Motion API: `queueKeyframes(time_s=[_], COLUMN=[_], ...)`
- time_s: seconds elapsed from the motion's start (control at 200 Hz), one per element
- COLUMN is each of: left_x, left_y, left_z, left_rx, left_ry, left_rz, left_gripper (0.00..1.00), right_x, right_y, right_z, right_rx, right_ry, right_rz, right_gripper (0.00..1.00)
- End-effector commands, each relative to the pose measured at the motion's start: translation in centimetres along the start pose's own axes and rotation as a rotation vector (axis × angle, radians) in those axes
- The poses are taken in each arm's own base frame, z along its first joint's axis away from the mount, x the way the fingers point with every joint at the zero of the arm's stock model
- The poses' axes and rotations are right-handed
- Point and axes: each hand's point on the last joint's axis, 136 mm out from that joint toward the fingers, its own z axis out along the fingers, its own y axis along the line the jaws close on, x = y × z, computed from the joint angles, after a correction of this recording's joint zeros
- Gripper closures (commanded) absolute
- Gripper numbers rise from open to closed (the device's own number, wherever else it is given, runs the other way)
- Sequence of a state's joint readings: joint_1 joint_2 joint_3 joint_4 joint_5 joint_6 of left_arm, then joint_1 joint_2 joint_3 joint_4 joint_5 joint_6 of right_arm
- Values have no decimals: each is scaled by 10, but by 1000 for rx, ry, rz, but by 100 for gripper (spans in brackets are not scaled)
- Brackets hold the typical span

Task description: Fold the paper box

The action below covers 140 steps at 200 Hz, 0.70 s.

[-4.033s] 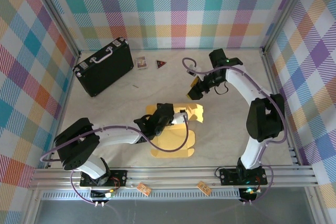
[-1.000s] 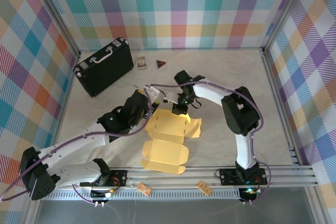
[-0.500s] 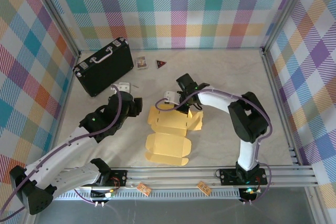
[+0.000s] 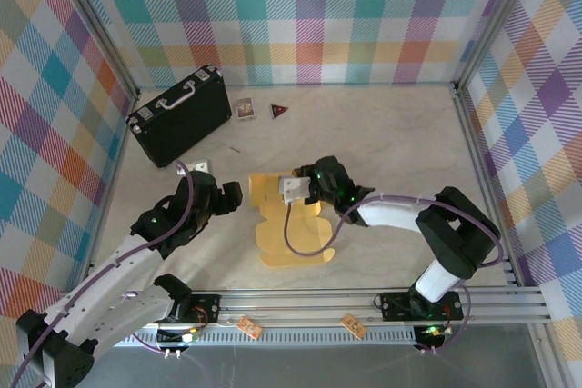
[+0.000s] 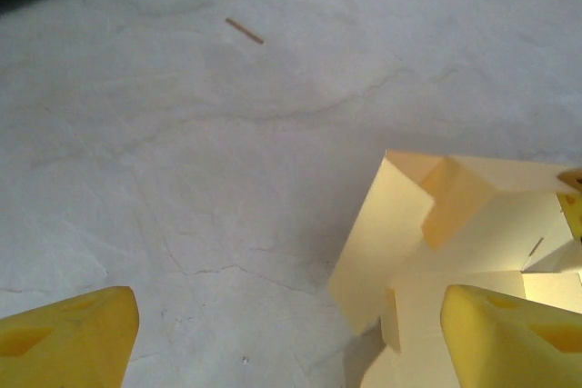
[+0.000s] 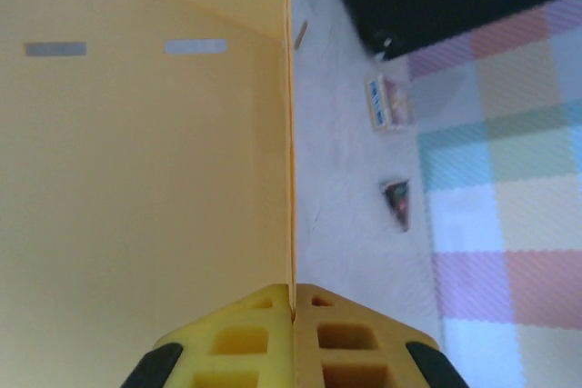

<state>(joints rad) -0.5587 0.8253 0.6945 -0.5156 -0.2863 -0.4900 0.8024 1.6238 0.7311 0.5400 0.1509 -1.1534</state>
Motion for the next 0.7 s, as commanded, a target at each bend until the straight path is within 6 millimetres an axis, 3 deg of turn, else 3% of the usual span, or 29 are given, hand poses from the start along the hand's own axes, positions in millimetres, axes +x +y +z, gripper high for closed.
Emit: queueKeyframes(time_s=[0.0,0.185,0.31,0.505,0.695], left_x=[1,8,21,17,7], left_y=[0,-4,1,21,27], left_z=[6,9,17,13,14], left_rx=[34,95,81,20,10], left_ry=[0,-7,23,-36,-67], left_rz=[-71,-74,-82,-110,-123], left_gripper=[14,15,14,15,14], right_x=[-21,-33,-33,-39,-35], right_y=[-39,-27,-26,-40,-51], right_z=[-7,-17,-17,-25,-25], right_rx=[317,482,483,521,549], right_ry=[-45,-59,-50,-62,-40], right_rz=[-137,-233,-238,-228,-216], right_gripper=[100,100,100,100,100])
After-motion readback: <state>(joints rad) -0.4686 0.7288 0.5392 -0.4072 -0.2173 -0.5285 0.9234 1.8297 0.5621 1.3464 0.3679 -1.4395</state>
